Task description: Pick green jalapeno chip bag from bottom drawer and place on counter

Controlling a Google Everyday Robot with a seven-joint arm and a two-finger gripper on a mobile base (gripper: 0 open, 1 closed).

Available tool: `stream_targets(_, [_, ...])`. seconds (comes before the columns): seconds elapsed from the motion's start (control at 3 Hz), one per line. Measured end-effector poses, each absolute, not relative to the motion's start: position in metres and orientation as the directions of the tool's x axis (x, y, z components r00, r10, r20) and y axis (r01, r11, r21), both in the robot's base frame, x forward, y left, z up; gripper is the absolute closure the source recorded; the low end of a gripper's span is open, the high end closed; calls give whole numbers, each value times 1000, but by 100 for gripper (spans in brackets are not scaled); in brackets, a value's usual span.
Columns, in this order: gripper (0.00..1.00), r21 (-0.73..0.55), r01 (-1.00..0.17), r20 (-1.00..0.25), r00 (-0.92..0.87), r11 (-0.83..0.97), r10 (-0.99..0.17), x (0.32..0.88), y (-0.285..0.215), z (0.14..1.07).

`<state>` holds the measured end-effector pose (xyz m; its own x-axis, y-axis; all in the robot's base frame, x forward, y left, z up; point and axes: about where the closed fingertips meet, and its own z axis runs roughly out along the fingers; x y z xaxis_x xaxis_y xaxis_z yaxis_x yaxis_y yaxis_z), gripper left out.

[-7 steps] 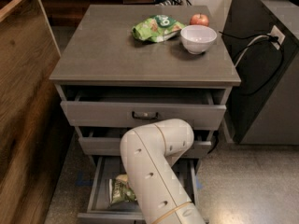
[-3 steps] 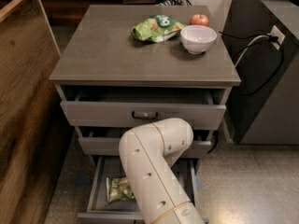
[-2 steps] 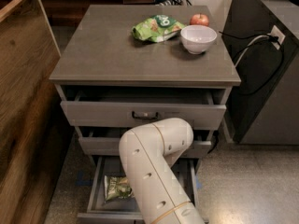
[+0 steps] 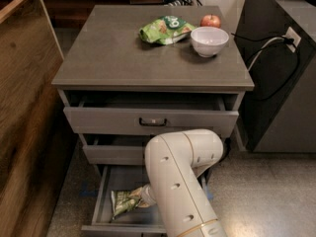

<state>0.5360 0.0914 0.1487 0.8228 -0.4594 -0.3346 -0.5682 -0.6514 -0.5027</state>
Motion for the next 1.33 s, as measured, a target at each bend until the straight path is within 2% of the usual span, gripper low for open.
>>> stream_targets(0.67, [100,-580,-568,-336,820,-584,-464,522,78,184])
stream_targets(1.33, [100,-602,-554,-266,818,-575,-510,518,68,244])
